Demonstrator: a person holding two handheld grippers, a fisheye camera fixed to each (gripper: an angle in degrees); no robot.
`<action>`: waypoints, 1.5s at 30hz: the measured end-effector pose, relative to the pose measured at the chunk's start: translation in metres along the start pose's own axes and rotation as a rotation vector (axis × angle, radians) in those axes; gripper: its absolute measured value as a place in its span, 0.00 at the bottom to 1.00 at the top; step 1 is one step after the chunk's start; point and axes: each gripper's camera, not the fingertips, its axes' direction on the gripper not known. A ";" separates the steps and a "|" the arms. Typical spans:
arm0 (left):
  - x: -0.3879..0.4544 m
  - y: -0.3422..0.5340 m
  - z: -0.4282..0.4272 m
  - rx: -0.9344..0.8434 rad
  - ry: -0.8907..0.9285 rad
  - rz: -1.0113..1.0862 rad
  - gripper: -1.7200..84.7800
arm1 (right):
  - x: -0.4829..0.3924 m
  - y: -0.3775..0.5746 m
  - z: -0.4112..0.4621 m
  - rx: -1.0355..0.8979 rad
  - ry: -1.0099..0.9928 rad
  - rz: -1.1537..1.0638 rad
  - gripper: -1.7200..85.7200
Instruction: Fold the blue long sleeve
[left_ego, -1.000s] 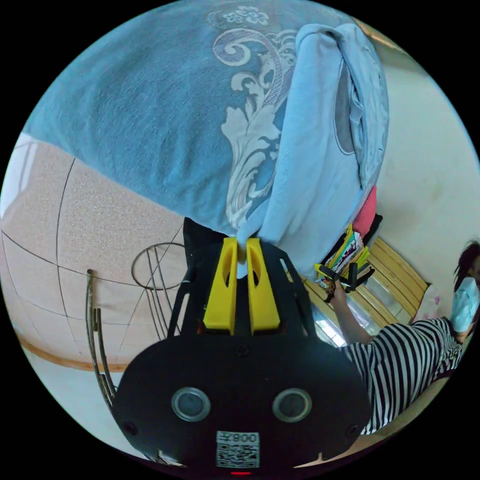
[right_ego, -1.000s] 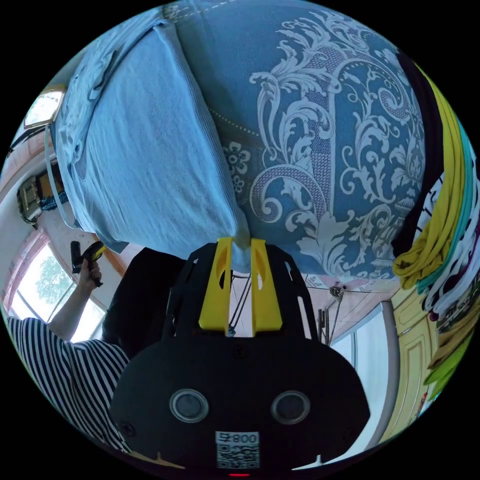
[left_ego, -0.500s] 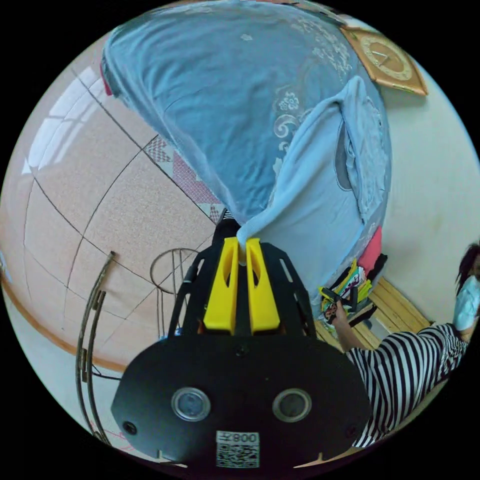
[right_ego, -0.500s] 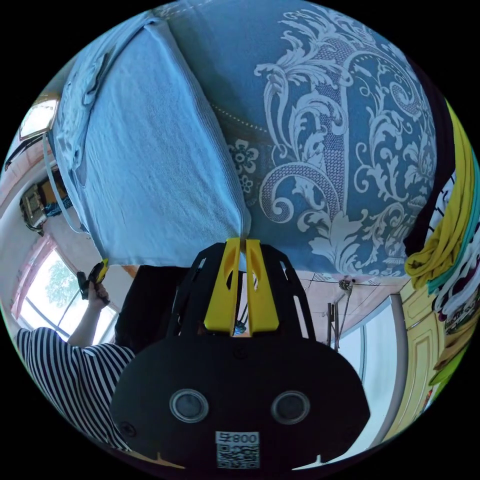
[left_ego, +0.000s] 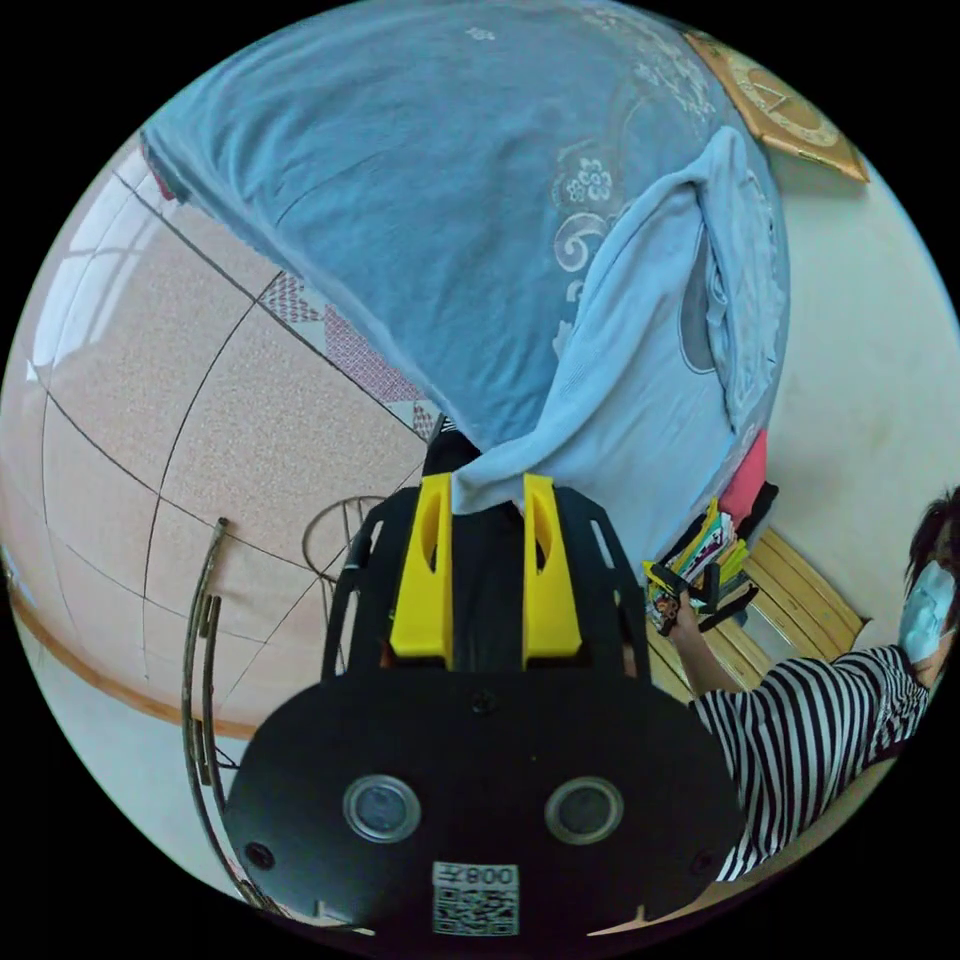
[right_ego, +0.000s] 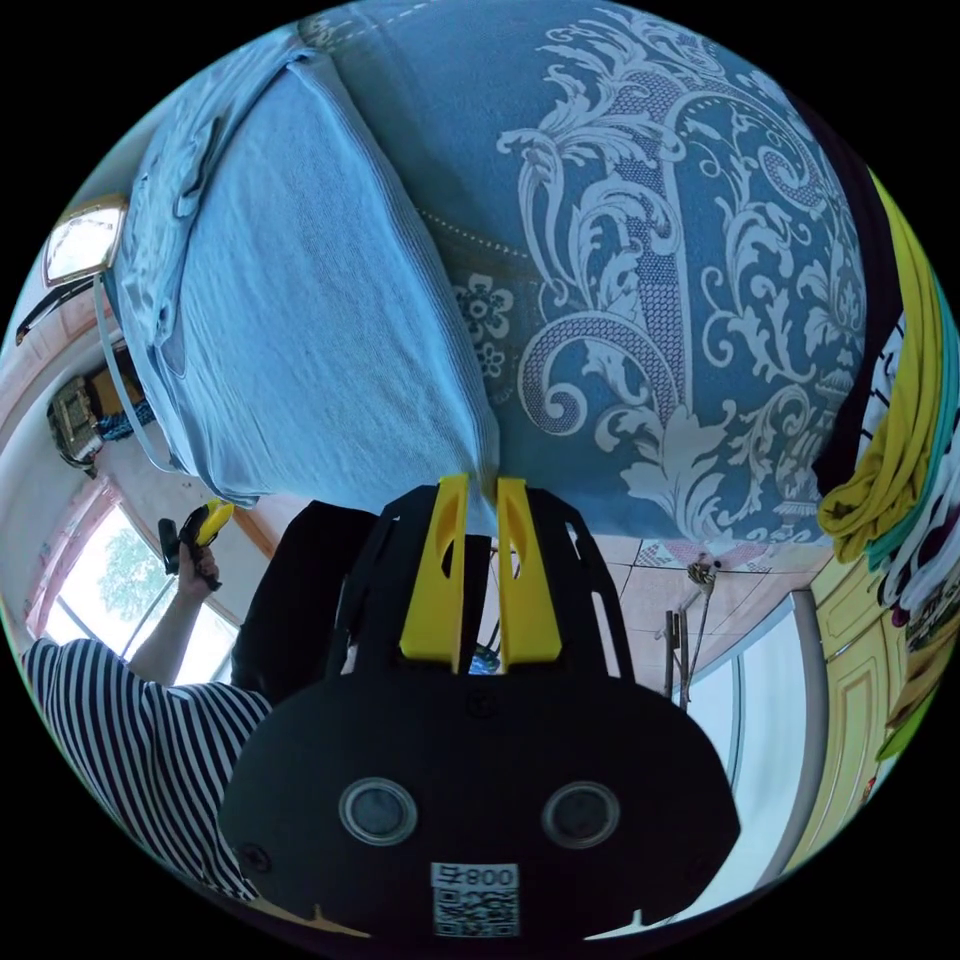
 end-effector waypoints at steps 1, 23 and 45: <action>0.002 -0.004 0.000 -0.008 0.001 0.017 0.15 | 0.001 0.000 0.001 -0.006 0.004 -0.005 0.09; 0.004 -0.045 -0.037 -0.100 0.042 0.111 0.05 | 0.053 -0.022 -0.004 -0.038 -0.057 -0.013 0.05; 0.010 -0.101 -0.137 -0.191 0.010 0.131 0.05 | 0.116 -0.051 -0.061 -0.045 -0.097 0.003 0.05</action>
